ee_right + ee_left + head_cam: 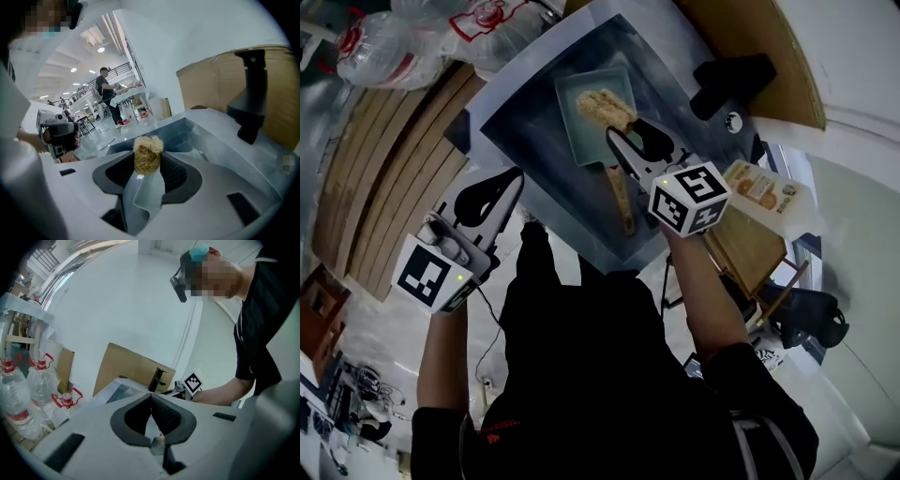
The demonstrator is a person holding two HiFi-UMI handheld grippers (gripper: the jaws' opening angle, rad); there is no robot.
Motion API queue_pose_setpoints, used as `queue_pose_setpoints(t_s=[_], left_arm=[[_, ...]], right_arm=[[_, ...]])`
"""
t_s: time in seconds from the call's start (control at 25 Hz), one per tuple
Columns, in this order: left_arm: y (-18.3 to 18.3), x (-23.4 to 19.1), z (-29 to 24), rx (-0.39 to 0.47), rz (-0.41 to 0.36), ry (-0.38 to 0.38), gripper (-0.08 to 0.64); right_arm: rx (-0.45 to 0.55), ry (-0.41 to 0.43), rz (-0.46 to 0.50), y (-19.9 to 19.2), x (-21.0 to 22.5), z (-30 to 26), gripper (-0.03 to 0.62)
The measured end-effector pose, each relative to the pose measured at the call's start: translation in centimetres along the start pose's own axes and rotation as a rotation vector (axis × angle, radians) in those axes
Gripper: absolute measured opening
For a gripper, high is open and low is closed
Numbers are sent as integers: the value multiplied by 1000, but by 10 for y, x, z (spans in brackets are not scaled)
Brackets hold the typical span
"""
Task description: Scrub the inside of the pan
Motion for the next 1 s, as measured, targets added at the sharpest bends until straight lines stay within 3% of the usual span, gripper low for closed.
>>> queue_pose_setpoints(t_s=[0.48,1.0], left_arm=[[-25,-22,-6,-22,52,15,18],[-37,-28,-15,-17,70,5,18]], right_arm=[[-150,-34,16,-36,38,-61,179],[-247,-69,40,-66,56,-91,178]])
Point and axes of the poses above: the fingertips, and each gripper's own axes: z backward along the fingers, x to its right, y out of its top, the point moved 4 cm from there along z, backward along the fingers, and after that the axes turned 10 degrees about y, right-handed, at the moved point
